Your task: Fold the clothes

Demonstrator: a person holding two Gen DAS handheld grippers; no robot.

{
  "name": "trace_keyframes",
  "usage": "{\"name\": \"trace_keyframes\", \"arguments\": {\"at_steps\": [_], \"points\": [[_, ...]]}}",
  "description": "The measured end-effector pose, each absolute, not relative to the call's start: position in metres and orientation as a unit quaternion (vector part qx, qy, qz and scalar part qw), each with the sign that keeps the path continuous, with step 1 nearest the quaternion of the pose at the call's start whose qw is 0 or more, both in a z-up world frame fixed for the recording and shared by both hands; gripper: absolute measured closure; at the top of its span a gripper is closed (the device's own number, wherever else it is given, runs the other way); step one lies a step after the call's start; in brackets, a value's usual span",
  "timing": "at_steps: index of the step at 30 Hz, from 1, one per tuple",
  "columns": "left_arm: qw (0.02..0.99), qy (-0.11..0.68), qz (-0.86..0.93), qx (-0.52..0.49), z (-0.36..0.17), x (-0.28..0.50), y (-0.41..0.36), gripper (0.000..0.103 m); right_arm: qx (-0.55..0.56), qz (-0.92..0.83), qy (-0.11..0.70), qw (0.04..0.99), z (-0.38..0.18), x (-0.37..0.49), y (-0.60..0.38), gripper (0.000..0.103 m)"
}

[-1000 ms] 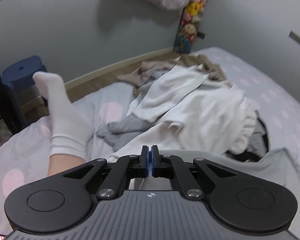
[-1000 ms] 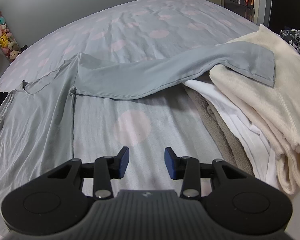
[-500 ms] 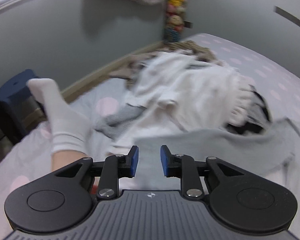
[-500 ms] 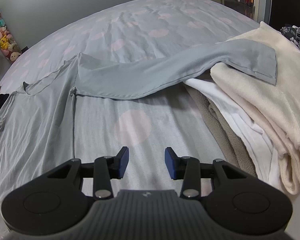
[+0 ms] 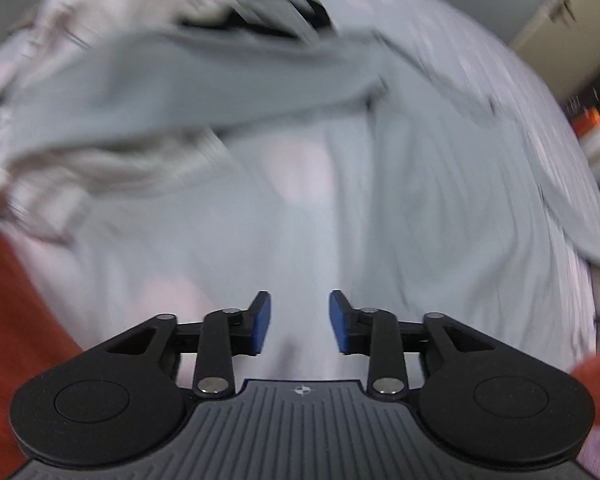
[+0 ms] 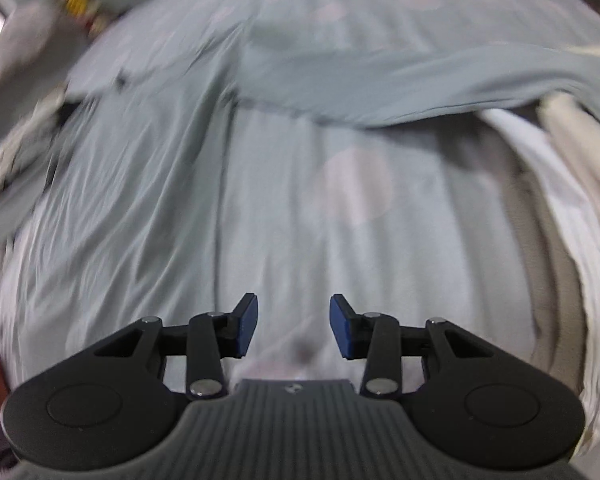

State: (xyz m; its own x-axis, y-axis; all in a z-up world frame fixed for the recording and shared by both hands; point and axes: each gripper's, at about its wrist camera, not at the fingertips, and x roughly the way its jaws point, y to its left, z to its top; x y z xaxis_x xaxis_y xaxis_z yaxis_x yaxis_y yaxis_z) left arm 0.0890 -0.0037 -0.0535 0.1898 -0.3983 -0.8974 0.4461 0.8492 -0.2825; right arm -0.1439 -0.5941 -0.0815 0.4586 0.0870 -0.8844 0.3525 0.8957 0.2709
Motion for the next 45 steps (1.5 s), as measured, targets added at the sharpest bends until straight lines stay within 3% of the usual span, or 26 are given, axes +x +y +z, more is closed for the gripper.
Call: {"name": "trace_keyframes", "arguments": {"at_steps": [2, 5, 15, 17, 19, 22, 23, 33, 39, 45], "points": [[0.759, 0.585, -0.282, 0.038, -0.063, 0.078, -0.014, 0.061, 0.185, -0.063, 0.542, 0.818, -0.082, -0.133, -0.582, 0.058], [0.746, 0.597, -0.291, 0.044, -0.072, 0.068, -0.020, 0.061, 0.139, -0.033, 0.576, 0.805, -0.085, -0.119, -0.566, 0.042], [0.730, 0.619, -0.283, 0.072, -0.090, 0.046, -0.033, 0.061, 0.137, 0.032, 0.651, 0.746, -0.105, -0.095, -0.542, 0.042], [0.732, 0.617, -0.279, 0.073, -0.094, 0.042, -0.035, 0.067, 0.129, 0.037, 0.662, 0.737, -0.115, -0.097, -0.535, 0.042], [0.739, 0.609, -0.281, 0.068, -0.095, 0.037, -0.036, 0.075, 0.124, 0.046, 0.669, 0.732, -0.124, -0.100, -0.530, 0.069], [0.748, 0.595, -0.286, 0.068, -0.095, 0.029, -0.038, 0.090, 0.124, 0.052, 0.661, 0.738, -0.119, -0.104, -0.529, 0.093], [0.750, 0.591, -0.290, 0.068, -0.095, 0.027, -0.038, 0.094, 0.127, 0.053, 0.658, 0.741, -0.116, -0.105, -0.529, 0.097], [0.755, 0.576, -0.310, 0.050, -0.064, 0.029, -0.025, 0.098, 0.155, 0.029, 0.630, 0.760, -0.063, -0.128, -0.533, 0.100], [0.747, 0.588, -0.302, 0.067, -0.079, 0.028, -0.032, 0.098, 0.164, 0.025, 0.625, 0.763, -0.065, -0.135, -0.537, 0.100], [0.747, 0.595, -0.287, 0.066, -0.087, 0.032, -0.032, 0.088, 0.178, 0.022, 0.607, 0.774, -0.075, -0.130, -0.534, 0.092]]}}
